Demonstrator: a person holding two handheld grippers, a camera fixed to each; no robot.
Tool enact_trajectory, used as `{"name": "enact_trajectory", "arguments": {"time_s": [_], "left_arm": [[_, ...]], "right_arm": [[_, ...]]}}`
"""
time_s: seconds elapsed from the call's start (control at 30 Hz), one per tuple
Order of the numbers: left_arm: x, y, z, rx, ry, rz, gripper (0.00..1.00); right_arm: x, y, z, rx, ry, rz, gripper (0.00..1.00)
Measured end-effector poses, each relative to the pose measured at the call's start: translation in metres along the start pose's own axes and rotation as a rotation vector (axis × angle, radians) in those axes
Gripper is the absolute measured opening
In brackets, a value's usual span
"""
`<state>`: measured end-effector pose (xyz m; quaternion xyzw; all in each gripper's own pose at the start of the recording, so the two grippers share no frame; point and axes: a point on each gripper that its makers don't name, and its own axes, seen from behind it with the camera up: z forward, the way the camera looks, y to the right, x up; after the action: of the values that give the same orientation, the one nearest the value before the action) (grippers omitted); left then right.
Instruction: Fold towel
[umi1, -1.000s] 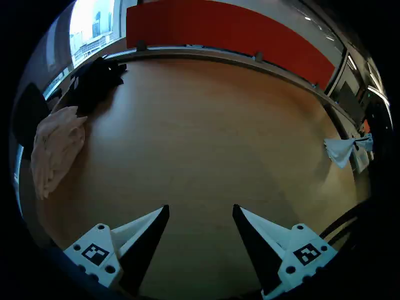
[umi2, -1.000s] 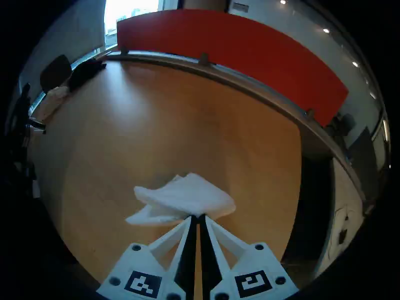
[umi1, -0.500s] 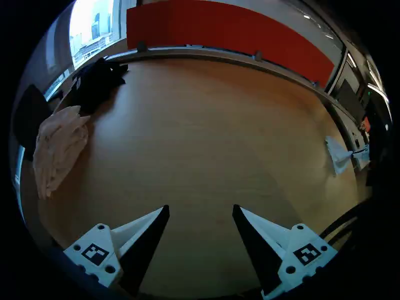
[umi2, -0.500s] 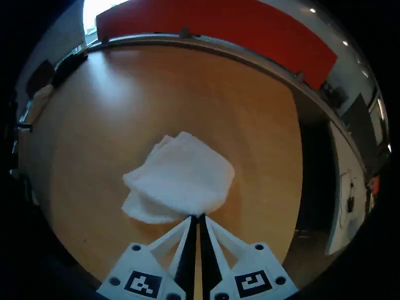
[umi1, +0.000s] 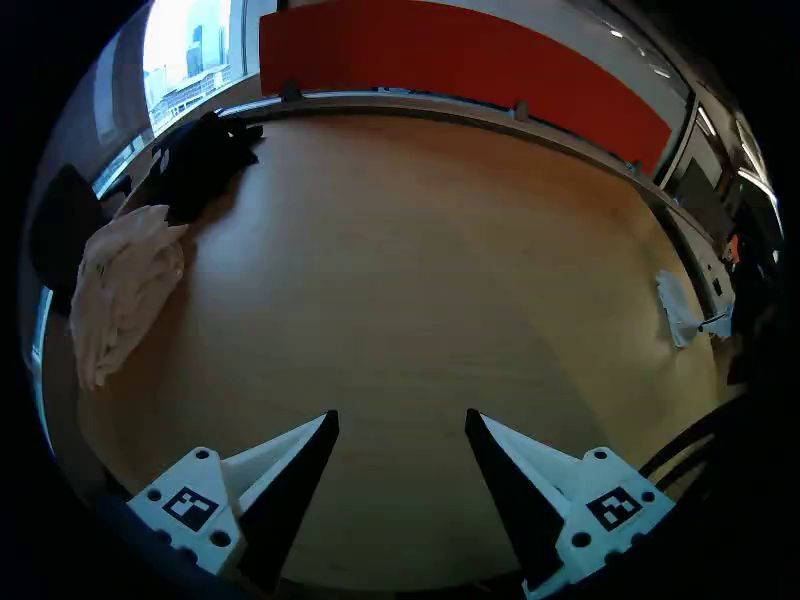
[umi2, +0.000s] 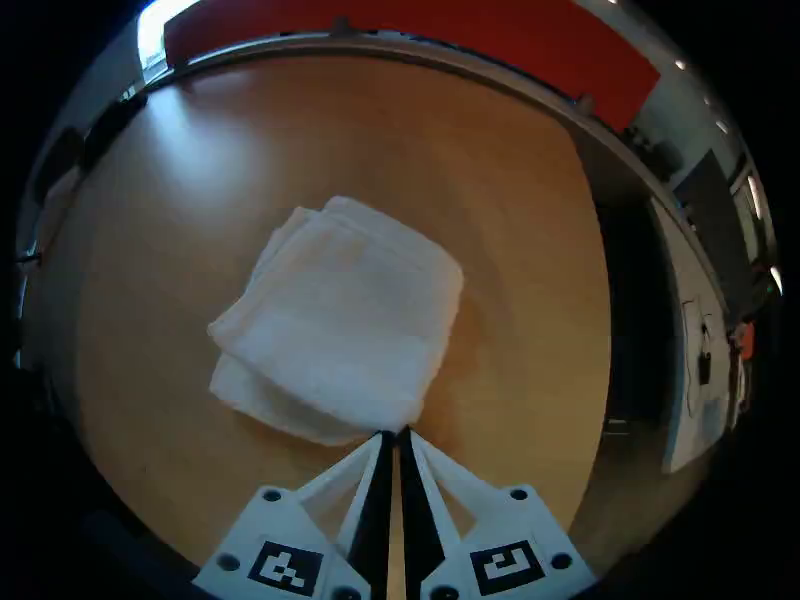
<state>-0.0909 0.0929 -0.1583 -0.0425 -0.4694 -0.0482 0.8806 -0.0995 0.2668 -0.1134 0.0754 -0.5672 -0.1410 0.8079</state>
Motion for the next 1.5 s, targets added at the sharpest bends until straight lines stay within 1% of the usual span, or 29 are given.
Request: {"name": "enact_trajectory", "arguments": {"time_s": [0.1,0.3,0.57,0.77,0.87,0.93,0.97,1.07,1.1,1.17,1.3,1.5], "left_arm": [[-0.001,-0.001,-0.001,0.002,-0.001,0.002,0.94],[-0.002,-0.001,0.0,0.005,-0.002,0.005,0.94],[0.0,0.0,0.0,0.002,-0.001,0.006,0.94],[0.001,0.002,0.001,-0.002,-0.001,0.01,0.94],[0.001,0.003,0.001,-0.004,-0.001,0.012,0.94],[0.001,0.004,0.001,-0.004,-0.001,0.012,0.94],[0.001,0.004,0.002,-0.005,-0.001,0.012,0.94],[0.001,0.005,0.002,-0.007,-0.001,0.01,0.94],[0.001,0.005,0.002,-0.008,0.0,0.01,0.94],[0.001,0.005,0.002,-0.009,-0.001,0.009,0.94],[0.001,0.005,0.002,-0.01,-0.001,0.01,0.94],[0.003,0.005,0.001,-0.011,0.004,0.01,0.94]], "right_arm": [[-0.006,0.001,0.004,-0.008,-0.017,0.019,0.05],[-0.011,0.002,0.008,-0.018,-0.02,0.045,0.07],[-0.012,0.0,0.006,-0.021,-0.007,0.051,0.11],[-0.013,0.001,0.002,-0.023,0.0,0.054,0.17],[-0.015,0.002,0.0,-0.025,0.0,0.053,0.23],[-0.016,0.002,-0.001,-0.023,0.002,0.051,0.29],[-0.016,0.001,-0.002,-0.022,0.003,0.05,0.35],[-0.016,0.0,-0.004,-0.018,0.008,0.046,0.58],[-0.016,-0.001,-0.005,-0.017,0.01,0.044,0.63],[-0.014,-0.004,-0.007,-0.013,0.022,0.038,0.66],[-0.006,-0.014,-0.009,0.002,0.047,0.027,0.66],[0.009,-0.037,-0.008,0.036,0.078,-0.004,0.66]]}}
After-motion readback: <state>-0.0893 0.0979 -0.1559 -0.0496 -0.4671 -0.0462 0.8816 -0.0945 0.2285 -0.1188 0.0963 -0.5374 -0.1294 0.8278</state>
